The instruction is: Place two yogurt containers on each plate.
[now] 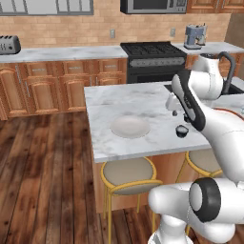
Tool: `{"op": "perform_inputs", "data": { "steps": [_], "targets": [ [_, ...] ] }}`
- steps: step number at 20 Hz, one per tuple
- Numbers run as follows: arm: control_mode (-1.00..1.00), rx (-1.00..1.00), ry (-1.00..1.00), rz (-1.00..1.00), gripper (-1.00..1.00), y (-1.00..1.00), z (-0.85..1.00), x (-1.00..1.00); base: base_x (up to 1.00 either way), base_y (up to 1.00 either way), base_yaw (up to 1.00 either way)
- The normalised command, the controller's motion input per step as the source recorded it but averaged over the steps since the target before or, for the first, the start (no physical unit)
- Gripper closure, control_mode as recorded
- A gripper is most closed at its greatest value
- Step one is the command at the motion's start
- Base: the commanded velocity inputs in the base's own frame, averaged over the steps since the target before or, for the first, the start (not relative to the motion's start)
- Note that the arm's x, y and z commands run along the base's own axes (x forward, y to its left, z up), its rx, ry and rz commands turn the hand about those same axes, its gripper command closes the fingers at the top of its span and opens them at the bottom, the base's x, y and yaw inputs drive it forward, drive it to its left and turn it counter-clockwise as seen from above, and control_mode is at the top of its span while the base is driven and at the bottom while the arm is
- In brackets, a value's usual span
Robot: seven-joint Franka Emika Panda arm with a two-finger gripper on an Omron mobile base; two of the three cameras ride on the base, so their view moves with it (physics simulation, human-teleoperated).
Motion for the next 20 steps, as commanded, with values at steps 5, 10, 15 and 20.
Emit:
{"op": "perform_inputs", "data": {
  "steps": [5,10,15,20],
  "targets": [
    [-1.0,0.01,0.0,-0.01,-1.0,-0.4,-0.25,0.19,0.0,0.0,0.0],
    [-1.0,0.0,0.04,-0.01,-1.0,-0.39,-0.41,0.42,0.0,0.0,0.0],
    [-1.0,-0.04,0.02,0.0,-1.0,-0.05,-0.48,0.37,0.0,0.0,0.0],
    [-1.0,-0.06,0.0,0.0,-1.0,0.0,-0.62,0.15,0.0,0.0,0.0]
  ]
}}
